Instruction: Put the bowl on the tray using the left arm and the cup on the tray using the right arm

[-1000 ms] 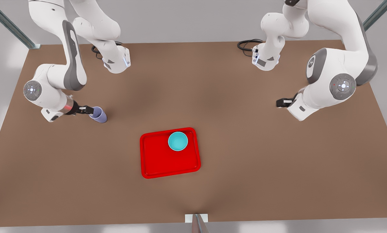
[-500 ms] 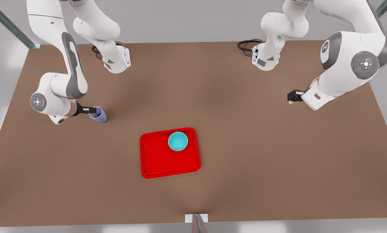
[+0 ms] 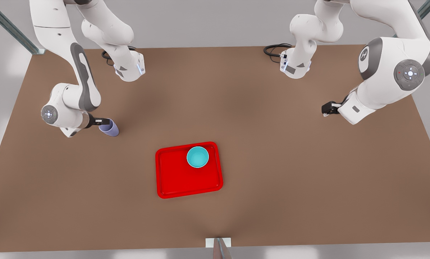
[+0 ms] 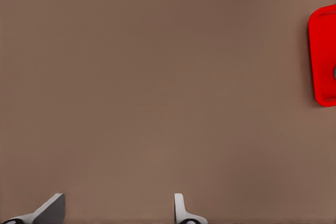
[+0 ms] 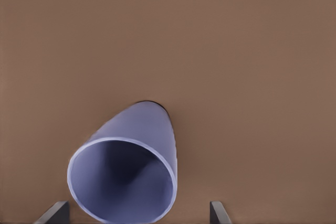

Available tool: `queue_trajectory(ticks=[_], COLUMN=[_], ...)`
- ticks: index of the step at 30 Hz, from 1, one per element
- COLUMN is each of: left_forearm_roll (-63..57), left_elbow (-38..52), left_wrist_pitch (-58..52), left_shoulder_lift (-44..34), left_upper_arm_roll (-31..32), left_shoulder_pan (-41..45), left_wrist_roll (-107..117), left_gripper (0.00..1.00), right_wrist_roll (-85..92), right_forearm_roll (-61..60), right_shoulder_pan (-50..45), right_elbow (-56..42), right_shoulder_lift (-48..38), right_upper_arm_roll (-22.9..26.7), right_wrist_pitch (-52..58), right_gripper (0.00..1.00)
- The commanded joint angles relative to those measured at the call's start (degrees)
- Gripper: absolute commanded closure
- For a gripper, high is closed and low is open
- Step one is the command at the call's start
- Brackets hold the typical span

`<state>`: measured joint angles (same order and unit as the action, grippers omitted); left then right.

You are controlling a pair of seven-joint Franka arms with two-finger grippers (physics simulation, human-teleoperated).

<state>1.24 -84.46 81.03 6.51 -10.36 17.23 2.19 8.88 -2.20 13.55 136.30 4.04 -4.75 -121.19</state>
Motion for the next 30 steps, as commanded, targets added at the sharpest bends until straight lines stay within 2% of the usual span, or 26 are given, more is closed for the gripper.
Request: queue_trajectory(ticks=[1, 7, 14, 21, 22, 23, 24, 30], left_forearm_roll=[-0.01, -0.01, -0.01, -0.01, -0.01, -0.01, -0.01, -0.01], left_elbow=[0.00, 0.00, 0.00, 0.00, 0.00, 0.00, 0.00, 0.00], left_wrist_pitch=[0.01, 0.27, 0.27, 0.27, 0.27, 0.18, 0.27, 0.27], left_shoulder_lift=[0.08, 0.08, 0.08, 0.08, 0.08, 0.00, 0.00, 0.08], left_upper_arm_roll=[-0.01, -0.01, -0.01, -0.01, -0.01, -0.01, -0.01, -0.01], left_shoulder_pan=[0.00, 0.00, 0.00, 0.00, 0.00, 0.00, 0.00, 0.00], left_wrist_roll=[-0.08, 0.00, -0.09, -0.09, -0.09, -0.09, -0.09, -0.09], left_gripper=[0.00, 0.00, 0.00, 0.00, 0.00, 0.00, 0.00, 0.00], right_wrist_roll=[0.00, 0.79, 0.79, 2.55, 2.73, 2.90, 3.08, 3.08], right_forearm_roll=[0.00, 0.00, 0.00, 0.00, 0.00, 0.00, 0.00, 0.09], right_shoulder_pan=[0.86, 1.83, 2.09, 3.58, 3.85, 3.76, 3.67, 3.32], right_elbow=[0.02, 1.34, 1.25, 1.51, 1.69, 1.60, 1.51, 1.25], right_shoulder_lift=[0.00, 1.32, 3.25, 5.72, 5.98, 5.98, 6.07, 5.28], right_upper_arm_roll=[0.00, 0.00, 0.00, 0.09, 0.00, 0.09, 0.00, -0.09], right_wrist_pitch=[-0.01, -1.59, -2.12, -5.10, -5.54, -5.54, -5.54, -4.49], right_gripper=[0.03, 0.03, 0.10, 0.10, 0.18, 0.53, 0.78, 0.79])
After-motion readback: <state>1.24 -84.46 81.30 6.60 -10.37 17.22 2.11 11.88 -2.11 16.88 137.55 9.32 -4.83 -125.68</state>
